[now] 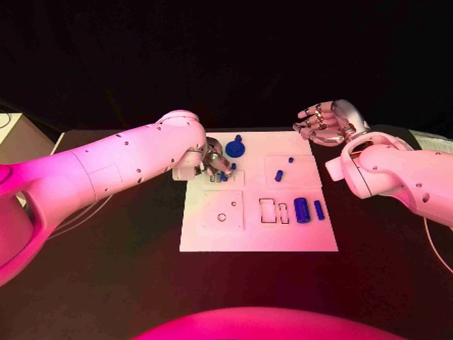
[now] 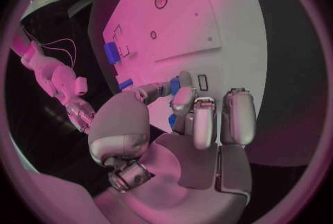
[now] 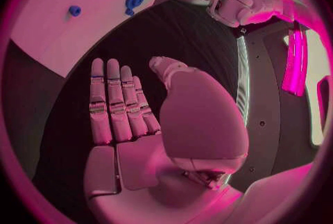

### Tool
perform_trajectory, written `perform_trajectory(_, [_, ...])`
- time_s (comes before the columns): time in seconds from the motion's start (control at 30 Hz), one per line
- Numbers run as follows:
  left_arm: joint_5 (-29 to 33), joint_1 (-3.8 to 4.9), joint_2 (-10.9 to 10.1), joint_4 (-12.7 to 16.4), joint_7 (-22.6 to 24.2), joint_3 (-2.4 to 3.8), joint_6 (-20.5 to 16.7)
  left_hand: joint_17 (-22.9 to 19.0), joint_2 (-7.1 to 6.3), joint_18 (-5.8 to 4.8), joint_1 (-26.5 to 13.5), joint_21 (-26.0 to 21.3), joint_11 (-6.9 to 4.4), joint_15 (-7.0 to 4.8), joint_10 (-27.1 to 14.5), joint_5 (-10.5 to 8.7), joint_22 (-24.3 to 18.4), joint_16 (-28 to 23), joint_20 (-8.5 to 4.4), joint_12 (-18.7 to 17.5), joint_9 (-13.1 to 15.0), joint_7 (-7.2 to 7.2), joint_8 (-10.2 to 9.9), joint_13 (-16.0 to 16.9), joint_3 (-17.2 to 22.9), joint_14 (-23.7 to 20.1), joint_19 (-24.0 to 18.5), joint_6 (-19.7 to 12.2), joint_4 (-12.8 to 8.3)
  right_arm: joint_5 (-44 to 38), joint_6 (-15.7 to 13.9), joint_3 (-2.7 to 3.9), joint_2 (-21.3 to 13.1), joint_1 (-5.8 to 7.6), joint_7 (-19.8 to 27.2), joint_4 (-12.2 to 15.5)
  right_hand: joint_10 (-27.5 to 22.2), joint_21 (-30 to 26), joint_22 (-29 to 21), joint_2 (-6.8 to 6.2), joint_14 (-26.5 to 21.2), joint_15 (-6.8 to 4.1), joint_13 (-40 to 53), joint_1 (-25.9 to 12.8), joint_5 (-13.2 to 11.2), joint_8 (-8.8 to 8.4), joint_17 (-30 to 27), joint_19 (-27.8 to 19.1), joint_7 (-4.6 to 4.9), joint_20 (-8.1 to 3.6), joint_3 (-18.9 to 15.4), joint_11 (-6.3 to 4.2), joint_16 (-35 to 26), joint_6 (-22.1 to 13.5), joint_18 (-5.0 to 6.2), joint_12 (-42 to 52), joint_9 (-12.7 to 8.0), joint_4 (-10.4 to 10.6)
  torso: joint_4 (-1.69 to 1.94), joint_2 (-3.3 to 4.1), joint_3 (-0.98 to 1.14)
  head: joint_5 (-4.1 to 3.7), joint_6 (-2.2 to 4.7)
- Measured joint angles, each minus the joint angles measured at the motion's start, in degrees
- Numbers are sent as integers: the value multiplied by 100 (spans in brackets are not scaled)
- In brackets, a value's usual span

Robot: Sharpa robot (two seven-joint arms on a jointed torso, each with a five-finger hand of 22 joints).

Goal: Assemble the parts on the task board

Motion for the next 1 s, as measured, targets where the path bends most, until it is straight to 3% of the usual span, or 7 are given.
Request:
perform_trajectory(0.2, [-1, -5, 33, -39, -4, -6, -17, 0, 60, 0, -60, 0, -20, 0, 62, -46, 0, 0, 0, 66, 42, -29, -34, 127, -61, 0, 0, 68, -61, 2, 4, 0, -3, 0, 0, 7, 0, 0, -42, 0, 0, 0, -31, 0, 44, 0, -25, 0, -20, 0, -16, 0, -22, -21, 0, 0, 0, -16, -1, 2, 2, -16, -13])
perform_trajectory(0.7, [-5, -15, 55, -73, -3, -21, -82, 0, 56, 0, -64, -22, -41, -42, 83, -145, 5, 0, -22, 93, 117, -130, -200, 207, -271, 0, 22, 205, -271, 5, 17, 0, 7, 0, 0, 4, -20, 0, -106, 0, 0, 0, -79, 0, 98, 0, -55, 0, -20, 0, 0, 20, -46, -21, 0, 0, -5, -32, 3, -4, 6, -35, -28])
perform_trajectory(1.0, [-12, -19, 58, -82, -3, -28, -105, 0, -65, 0, -78, -44, -41, -42, 83, -150, 4, 0, -22, 93, 134, -155, -270, 218, -279, 0, 22, 231, -411, 8, 28, 0, 12, -1, 1, -1, -20, 0, -122, 0, -20, 21, -86, 0, 120, 0, -65, 0, -20, 0, 0, 20, -67, -21, 0, 0, -5, -32, 3, -8, 4, -32, -36])
